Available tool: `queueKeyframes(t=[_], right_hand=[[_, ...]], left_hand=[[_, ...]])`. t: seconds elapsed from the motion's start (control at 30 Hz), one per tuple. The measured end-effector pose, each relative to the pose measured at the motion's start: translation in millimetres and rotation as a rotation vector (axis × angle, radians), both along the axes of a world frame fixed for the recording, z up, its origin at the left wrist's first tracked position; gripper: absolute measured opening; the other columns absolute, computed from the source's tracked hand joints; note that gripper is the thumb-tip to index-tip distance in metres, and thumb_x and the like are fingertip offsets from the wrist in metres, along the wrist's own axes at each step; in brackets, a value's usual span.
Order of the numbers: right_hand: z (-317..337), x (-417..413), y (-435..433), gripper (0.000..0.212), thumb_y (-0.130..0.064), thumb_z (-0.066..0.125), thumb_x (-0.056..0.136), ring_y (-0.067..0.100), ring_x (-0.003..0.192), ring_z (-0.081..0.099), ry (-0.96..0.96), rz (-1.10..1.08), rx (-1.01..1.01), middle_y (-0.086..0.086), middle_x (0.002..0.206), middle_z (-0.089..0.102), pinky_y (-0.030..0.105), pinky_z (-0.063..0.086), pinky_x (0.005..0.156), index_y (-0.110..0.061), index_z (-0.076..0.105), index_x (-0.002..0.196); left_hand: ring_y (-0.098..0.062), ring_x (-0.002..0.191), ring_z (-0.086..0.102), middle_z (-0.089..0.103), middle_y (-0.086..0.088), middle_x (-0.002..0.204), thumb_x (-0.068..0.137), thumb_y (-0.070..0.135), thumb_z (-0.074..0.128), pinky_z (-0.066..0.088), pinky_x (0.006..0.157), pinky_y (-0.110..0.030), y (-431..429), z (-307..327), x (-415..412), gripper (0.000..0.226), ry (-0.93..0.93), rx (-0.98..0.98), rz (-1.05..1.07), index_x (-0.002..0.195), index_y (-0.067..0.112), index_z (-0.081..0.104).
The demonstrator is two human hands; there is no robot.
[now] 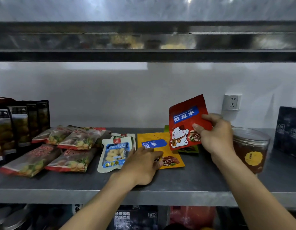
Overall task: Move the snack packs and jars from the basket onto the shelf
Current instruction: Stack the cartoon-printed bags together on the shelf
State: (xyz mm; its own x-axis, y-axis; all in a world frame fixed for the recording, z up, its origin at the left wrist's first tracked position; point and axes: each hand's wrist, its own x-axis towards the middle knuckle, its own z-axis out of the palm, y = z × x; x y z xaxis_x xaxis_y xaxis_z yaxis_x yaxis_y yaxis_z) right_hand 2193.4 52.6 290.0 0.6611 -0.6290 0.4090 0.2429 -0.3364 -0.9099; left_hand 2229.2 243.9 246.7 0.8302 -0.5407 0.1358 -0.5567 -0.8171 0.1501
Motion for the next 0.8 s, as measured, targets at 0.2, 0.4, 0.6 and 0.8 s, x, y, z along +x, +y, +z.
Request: queueKeyframes(t=[0.2,0.4,0.6,0.8], right_hand=[[-6,2,0,0.049,-0.013,0.073,0.085,0.023,0.098,0.067,-0.018,0.044,0.085,0.007,0.125,0.061,0.043,0.060,0.080,-0.020,0.057,0.130],[7,0,1,0.049,-0.016,0.071,0.087,0.016,0.090,0.065,-0.114,0.045,0.042,-0.005,0.109,0.056,0.033,0.058,0.075,-0.023,0.056,0.133],[11,1,-5,0.049,-0.016,0.071,0.087,0.018,0.092,0.067,-0.151,0.058,0.116,0.001,0.120,0.060,0.029,0.057,0.069,-0.024,0.055,0.133],[12,11,-10,0.048,-0.016,0.068,0.090,0.012,0.087,0.062,-0.137,0.048,-0.013,0.002,0.120,0.058,0.008,0.049,0.052,-0.023,0.052,0.135]], left_hand=[[-0.023,0.140,0.030,0.040,0.001,0.150,0.100,0.043,0.041,0.021,0.118,-0.042,6,7,1,0.046,0.063,-0.056,-0.023,0.144,0.031,0.041],[-0.011,0.101,0.057,0.059,0.003,0.124,0.100,0.040,0.043,0.047,0.079,-0.022,-13,40,7,0.038,0.236,-0.807,0.106,0.133,0.023,0.052],[-0.017,0.091,0.063,0.066,-0.005,0.103,0.100,0.027,0.049,0.053,0.078,-0.028,-35,60,31,0.032,0.499,-0.990,0.140,0.128,0.013,0.056],[-0.023,0.111,0.057,0.061,-0.009,0.125,0.098,0.018,0.053,0.048,0.096,-0.035,-57,64,69,0.028,0.313,-0.722,0.161,0.125,0.012,0.060]])
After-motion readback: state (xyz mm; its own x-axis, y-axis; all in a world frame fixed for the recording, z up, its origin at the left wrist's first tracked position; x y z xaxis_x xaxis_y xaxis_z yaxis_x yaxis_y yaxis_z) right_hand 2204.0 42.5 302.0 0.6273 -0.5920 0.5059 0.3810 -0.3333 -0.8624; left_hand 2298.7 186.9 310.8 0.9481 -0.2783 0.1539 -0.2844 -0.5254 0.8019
